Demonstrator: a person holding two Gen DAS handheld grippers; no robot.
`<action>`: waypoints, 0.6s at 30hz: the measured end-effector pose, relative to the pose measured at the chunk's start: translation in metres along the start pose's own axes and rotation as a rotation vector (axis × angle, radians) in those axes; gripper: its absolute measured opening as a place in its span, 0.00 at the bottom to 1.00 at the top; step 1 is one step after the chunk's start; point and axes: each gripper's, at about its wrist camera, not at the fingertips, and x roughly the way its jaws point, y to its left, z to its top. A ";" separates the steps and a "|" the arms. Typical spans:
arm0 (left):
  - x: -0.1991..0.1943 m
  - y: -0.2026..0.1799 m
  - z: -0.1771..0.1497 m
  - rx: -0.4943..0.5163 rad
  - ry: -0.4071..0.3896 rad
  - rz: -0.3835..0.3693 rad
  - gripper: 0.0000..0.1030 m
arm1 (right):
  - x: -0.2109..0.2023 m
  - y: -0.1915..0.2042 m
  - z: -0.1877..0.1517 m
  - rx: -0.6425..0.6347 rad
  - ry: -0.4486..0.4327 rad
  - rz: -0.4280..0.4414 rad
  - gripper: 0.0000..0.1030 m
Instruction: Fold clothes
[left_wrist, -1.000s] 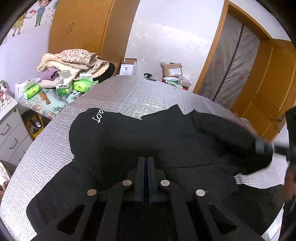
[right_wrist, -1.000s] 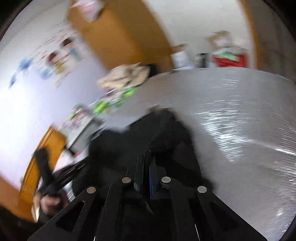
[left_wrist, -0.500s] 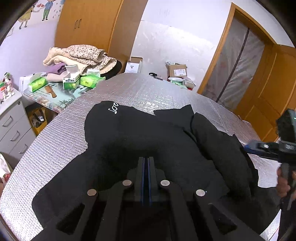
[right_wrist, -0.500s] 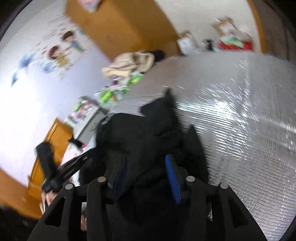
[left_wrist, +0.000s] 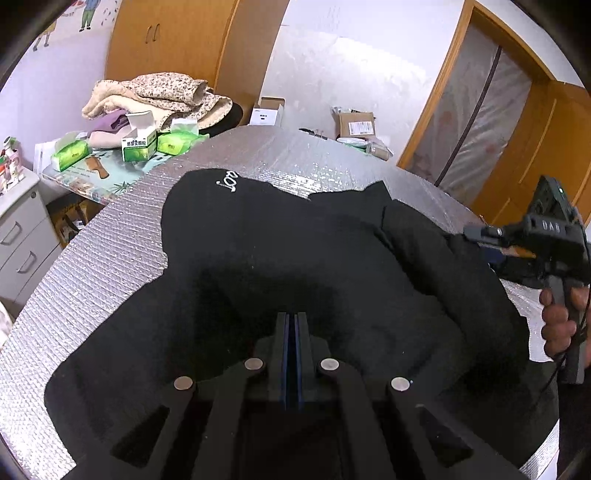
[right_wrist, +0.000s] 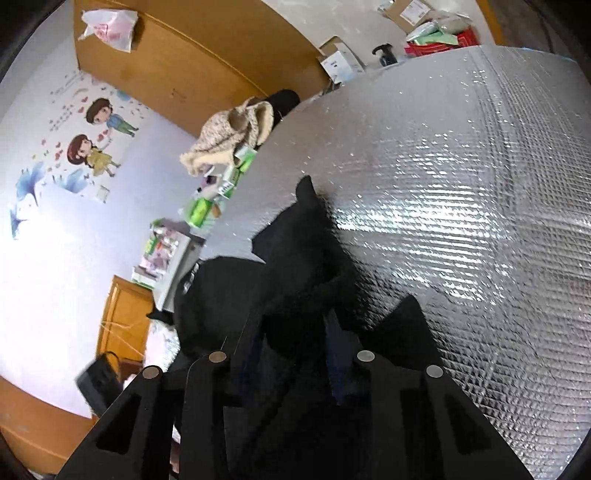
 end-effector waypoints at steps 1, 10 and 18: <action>0.000 0.000 0.000 0.001 0.001 0.000 0.02 | 0.001 0.000 0.002 0.009 0.000 0.008 0.33; -0.002 -0.002 -0.003 0.012 0.008 0.003 0.02 | -0.007 0.001 0.012 -0.025 -0.079 0.007 0.06; -0.004 -0.003 0.001 0.016 -0.001 -0.003 0.02 | -0.108 -0.020 0.019 0.005 -0.354 -0.099 0.06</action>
